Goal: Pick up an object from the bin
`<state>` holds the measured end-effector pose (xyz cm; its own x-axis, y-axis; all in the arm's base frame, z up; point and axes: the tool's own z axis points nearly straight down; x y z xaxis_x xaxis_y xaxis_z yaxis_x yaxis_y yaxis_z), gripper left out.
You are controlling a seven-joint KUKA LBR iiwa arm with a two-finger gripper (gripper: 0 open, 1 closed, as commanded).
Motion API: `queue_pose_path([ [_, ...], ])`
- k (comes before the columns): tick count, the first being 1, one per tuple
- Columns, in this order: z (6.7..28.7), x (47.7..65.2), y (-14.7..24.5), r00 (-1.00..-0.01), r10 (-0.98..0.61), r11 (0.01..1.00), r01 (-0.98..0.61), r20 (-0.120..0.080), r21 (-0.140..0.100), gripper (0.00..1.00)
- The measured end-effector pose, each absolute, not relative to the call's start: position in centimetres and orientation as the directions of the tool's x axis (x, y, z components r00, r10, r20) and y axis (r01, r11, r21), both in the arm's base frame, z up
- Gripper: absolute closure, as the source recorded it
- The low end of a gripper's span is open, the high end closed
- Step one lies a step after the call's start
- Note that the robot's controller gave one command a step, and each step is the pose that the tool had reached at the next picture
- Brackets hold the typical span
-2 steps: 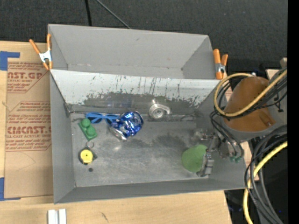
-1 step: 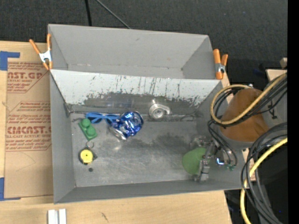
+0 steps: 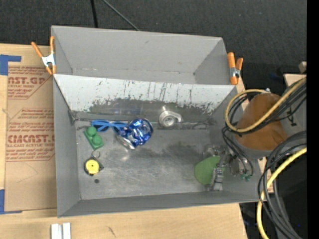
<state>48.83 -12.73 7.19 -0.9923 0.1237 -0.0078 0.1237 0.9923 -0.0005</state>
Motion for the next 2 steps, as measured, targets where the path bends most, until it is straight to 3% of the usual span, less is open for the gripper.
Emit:
queue_pose_path([
  [1, 17.3, 52.5, -10.7, -0.993, 0.115, 0.993, 0.115, -0.01, 0.001, 1.0],
  [2, 7.3, 51.8, -13.3, -0.973, -0.23, 0.973, -0.23, 0.001, 0.005, 1.0],
])
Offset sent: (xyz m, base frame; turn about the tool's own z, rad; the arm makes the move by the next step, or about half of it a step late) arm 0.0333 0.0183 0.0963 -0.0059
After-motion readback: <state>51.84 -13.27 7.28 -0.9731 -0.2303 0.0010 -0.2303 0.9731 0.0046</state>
